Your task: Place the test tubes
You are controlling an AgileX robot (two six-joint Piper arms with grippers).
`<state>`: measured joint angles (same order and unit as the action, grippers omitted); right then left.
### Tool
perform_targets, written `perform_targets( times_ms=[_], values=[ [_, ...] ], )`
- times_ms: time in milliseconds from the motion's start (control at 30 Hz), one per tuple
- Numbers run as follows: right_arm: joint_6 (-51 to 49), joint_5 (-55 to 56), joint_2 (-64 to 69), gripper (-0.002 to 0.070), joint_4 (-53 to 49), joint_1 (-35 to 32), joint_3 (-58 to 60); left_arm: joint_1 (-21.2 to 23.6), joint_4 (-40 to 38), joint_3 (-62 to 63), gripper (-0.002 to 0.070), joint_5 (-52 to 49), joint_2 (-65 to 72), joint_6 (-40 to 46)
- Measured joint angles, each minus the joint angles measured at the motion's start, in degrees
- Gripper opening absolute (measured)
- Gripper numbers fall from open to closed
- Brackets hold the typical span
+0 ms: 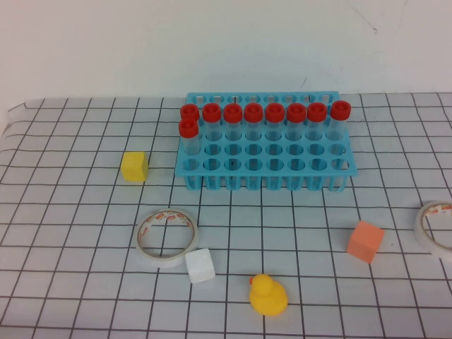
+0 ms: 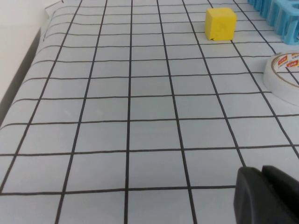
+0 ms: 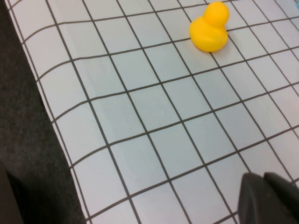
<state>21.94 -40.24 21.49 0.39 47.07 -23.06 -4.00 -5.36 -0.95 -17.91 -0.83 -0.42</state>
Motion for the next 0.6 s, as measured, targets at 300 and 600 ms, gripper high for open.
perform_targets(
  times_ms=[300, 600],
  values=[
    [0.38, 0.00, -3.95, -0.0001, 1.39, -8.10, 0.00, 0.00, 0.00, 0.00, -0.0001, 0.00, 0.00, 0.00],
    [1.18, 0.00, -13.89, -0.0001, 1.48, -35.94, 0.00, 0.00, 0.00, 0.00, -0.0001, 0.00, 0.00, 0.00]
  ],
)
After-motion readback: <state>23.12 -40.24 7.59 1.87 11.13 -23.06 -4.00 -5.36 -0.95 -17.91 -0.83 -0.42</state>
